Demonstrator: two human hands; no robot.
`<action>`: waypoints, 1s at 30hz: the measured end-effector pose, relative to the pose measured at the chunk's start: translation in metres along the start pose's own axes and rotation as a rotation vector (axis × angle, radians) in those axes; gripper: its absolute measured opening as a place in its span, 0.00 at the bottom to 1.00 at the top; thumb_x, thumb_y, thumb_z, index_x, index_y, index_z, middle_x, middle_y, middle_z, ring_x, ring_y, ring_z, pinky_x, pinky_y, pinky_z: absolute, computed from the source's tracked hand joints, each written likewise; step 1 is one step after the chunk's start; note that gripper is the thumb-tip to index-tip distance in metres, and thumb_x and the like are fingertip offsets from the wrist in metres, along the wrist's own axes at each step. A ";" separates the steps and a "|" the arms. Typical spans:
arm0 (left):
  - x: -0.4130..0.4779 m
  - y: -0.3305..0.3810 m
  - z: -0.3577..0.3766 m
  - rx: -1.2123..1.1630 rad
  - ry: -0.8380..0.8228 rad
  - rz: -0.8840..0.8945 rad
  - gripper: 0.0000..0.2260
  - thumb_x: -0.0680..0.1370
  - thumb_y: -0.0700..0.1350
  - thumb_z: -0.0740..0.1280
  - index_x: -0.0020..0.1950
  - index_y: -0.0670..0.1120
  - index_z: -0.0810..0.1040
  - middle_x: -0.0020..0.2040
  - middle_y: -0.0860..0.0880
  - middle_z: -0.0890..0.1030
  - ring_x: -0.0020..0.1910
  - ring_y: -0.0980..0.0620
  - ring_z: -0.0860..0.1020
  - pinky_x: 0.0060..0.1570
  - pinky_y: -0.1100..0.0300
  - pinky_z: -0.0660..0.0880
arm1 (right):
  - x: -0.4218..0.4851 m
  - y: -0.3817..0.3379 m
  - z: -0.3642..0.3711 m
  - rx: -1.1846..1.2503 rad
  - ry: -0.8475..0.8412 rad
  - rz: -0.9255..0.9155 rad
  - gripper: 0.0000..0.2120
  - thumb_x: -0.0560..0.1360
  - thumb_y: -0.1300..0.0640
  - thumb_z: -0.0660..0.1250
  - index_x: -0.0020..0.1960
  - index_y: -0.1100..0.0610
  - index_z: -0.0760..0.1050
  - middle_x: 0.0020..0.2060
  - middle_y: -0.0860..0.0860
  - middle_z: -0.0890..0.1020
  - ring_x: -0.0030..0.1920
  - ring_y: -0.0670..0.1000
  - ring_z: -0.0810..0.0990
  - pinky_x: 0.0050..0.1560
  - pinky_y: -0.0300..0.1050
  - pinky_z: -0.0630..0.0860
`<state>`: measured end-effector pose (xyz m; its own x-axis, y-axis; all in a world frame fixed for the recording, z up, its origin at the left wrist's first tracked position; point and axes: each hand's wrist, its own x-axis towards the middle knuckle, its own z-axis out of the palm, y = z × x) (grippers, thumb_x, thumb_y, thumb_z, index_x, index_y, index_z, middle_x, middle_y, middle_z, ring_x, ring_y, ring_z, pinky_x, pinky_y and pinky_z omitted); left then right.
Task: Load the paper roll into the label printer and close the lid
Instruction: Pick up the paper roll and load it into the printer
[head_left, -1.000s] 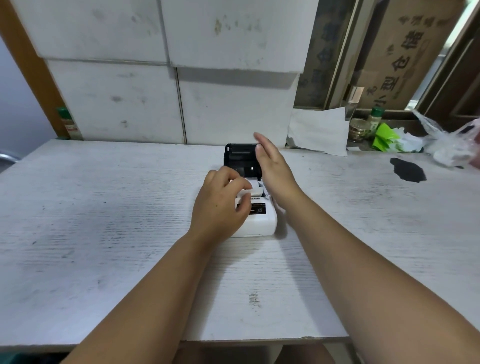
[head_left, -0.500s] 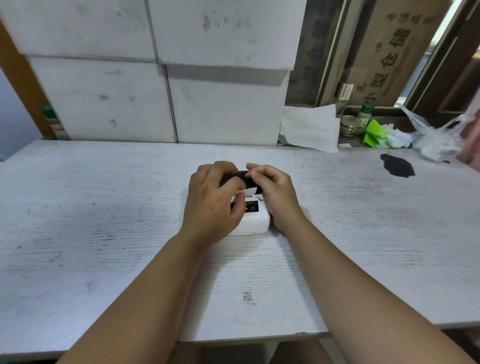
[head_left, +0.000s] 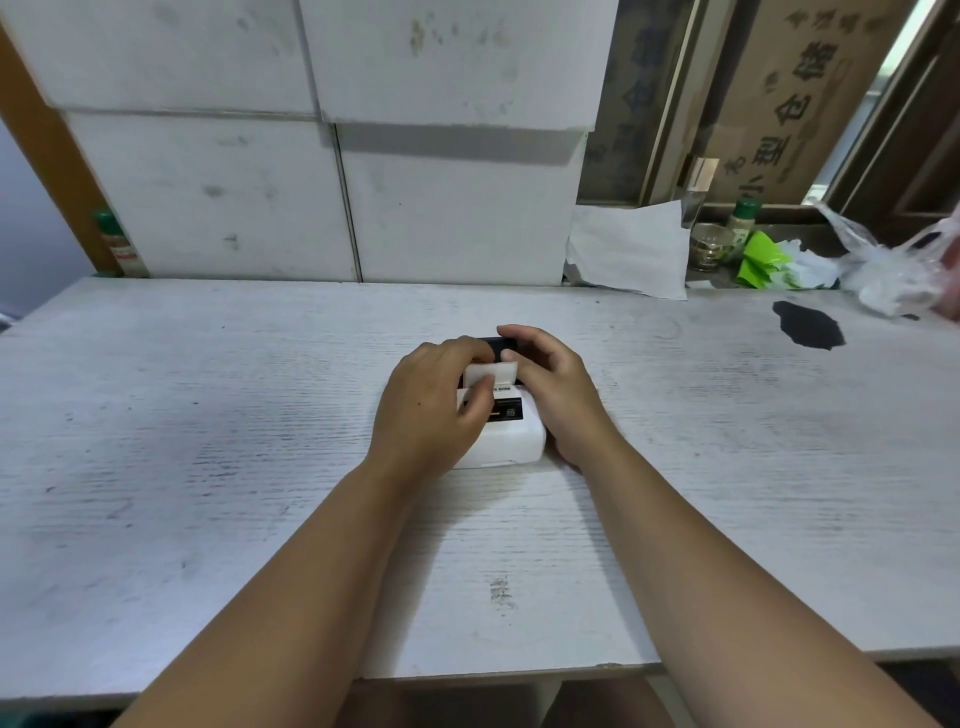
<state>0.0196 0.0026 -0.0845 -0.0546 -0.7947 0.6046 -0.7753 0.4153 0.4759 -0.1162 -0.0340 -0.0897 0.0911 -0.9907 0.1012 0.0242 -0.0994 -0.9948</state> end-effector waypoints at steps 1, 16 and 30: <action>0.000 0.001 0.000 -0.022 0.005 -0.026 0.10 0.74 0.43 0.63 0.54 0.46 0.78 0.45 0.52 0.82 0.42 0.54 0.72 0.41 0.62 0.64 | 0.000 0.000 0.000 0.012 -0.007 0.005 0.12 0.77 0.63 0.65 0.58 0.52 0.78 0.56 0.54 0.82 0.59 0.54 0.80 0.61 0.48 0.76; -0.004 0.004 -0.001 -0.121 0.025 -0.142 0.11 0.74 0.46 0.60 0.51 0.45 0.78 0.41 0.52 0.81 0.42 0.52 0.74 0.39 0.71 0.65 | 0.000 -0.003 0.001 0.137 -0.058 0.064 0.13 0.78 0.67 0.61 0.58 0.53 0.75 0.51 0.51 0.78 0.53 0.53 0.78 0.57 0.52 0.76; -0.005 -0.003 0.006 -0.282 -0.093 -0.294 0.21 0.77 0.46 0.64 0.69 0.45 0.67 0.61 0.55 0.72 0.59 0.59 0.69 0.59 0.65 0.65 | -0.004 0.006 0.009 -0.016 0.186 -0.048 0.06 0.77 0.60 0.64 0.52 0.51 0.75 0.50 0.48 0.80 0.57 0.50 0.79 0.64 0.48 0.74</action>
<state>0.0185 0.0023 -0.0927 0.0770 -0.9287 0.3626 -0.5643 0.2593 0.7838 -0.1075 -0.0298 -0.0957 -0.0958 -0.9846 0.1460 0.0078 -0.1474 -0.9890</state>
